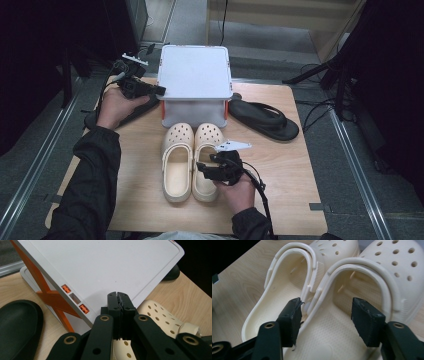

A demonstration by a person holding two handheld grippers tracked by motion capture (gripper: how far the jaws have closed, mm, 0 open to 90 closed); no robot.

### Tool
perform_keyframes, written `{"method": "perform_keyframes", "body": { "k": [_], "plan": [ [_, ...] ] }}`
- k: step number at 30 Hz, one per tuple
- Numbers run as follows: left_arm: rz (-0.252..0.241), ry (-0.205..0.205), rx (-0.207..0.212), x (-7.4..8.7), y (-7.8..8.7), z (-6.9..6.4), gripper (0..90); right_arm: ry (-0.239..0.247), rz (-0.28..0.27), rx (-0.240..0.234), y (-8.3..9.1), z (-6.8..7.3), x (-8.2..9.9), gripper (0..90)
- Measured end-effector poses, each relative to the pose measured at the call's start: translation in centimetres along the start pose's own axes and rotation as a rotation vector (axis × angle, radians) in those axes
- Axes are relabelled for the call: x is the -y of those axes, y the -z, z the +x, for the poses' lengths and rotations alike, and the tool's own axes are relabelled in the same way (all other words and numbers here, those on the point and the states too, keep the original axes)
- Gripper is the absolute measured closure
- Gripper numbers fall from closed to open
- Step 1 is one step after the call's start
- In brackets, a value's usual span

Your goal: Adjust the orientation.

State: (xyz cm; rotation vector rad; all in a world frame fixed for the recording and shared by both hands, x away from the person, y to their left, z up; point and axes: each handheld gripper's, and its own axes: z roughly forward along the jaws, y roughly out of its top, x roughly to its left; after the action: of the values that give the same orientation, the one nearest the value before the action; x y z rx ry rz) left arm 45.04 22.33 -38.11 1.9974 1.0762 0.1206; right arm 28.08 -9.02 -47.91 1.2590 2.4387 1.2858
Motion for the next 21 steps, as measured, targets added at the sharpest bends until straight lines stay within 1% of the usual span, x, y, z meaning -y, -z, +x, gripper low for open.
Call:
{"method": "perform_keyframes", "body": {
  "k": [1, 3, 4, 5, 6, 7, 8, 10, 12, 13, 14, 17, 18, 20, 21],
  "plan": [
    [0.0, 0.001, 0.002, 0.0, 0.0, 0.0, 89.3, -0.011, 0.001, 0.005, -0.5, 0.2, -0.1, 38.6],
    [-0.002, 0.002, 0.004, 0.0, -0.1, 0.0, 89.3, -0.013, 0.001, 0.011, -0.8, 0.3, -0.2, 37.5],
    [-0.002, 0.002, 0.004, 0.0, -0.1, 0.0, 89.2, -0.016, 0.004, 0.026, -1.4, 0.6, -0.5, 36.1],
    [-0.002, 0.0, 0.004, 0.0, -0.1, -0.1, 89.2, -0.016, 0.004, 0.026, -1.4, 0.6, -0.5, 36.1],
    [-0.002, -0.001, 0.002, 0.0, -0.1, -0.1, 89.2, -0.008, 0.005, 0.047, -2.0, 0.9, -0.7, 34.5],
    [-0.002, -0.002, 0.001, 0.0, -0.1, -0.1, 89.1, -0.006, 0.006, 0.054, -2.3, 1.0, -0.8, 33.8],
    [-0.003, 0.0, 0.003, 0.0, -0.1, -0.1, 89.1, -0.006, 0.006, 0.054, -2.3, 1.0, -0.8, 33.8],
    [-0.005, 0.006, 0.013, 0.0, -0.1, 0.1, 88.8, -0.011, 0.013, 0.069, -2.9, 1.3, -1.0, 31.7],
    [-0.004, 0.006, 0.014, 0.0, -0.1, 0.2, 88.8, -0.003, 0.016, 0.095, -3.7, 1.9, -1.2, 30.7],
    [-0.004, 0.006, 0.014, 0.0, -0.1, 0.2, 88.8, -0.003, 0.016, 0.095, -3.7, 1.9, -1.2, 30.7],
    [-0.003, 0.004, 0.016, 0.0, -0.1, 0.2, 88.8, -0.008, 0.011, 0.104, -4.2, 2.1, -1.3, 31.0],
    [-0.004, 0.005, 0.014, 0.0, -0.1, 0.1, 88.8, -0.02, 0.003, 0.105, -4.7, 2.2, -1.5, 32.1],
    [-0.005, 0.005, 0.014, 0.0, -0.1, 0.2, 88.8, -0.026, 0.001, 0.112, -4.9, 2.3, -1.5, 32.2],
    [-0.004, 0.005, 0.017, 0.0, -0.1, 0.2, 88.8, -0.048, -0.009, 0.144, -5.4, 2.3, -1.7, 34.4],
    [-0.004, 0.005, 0.017, 0.0, -0.1, 0.2, 88.8, -0.048, -0.009, 0.144, -5.4, 2.3, -1.7, 34.4]
  ]
}}
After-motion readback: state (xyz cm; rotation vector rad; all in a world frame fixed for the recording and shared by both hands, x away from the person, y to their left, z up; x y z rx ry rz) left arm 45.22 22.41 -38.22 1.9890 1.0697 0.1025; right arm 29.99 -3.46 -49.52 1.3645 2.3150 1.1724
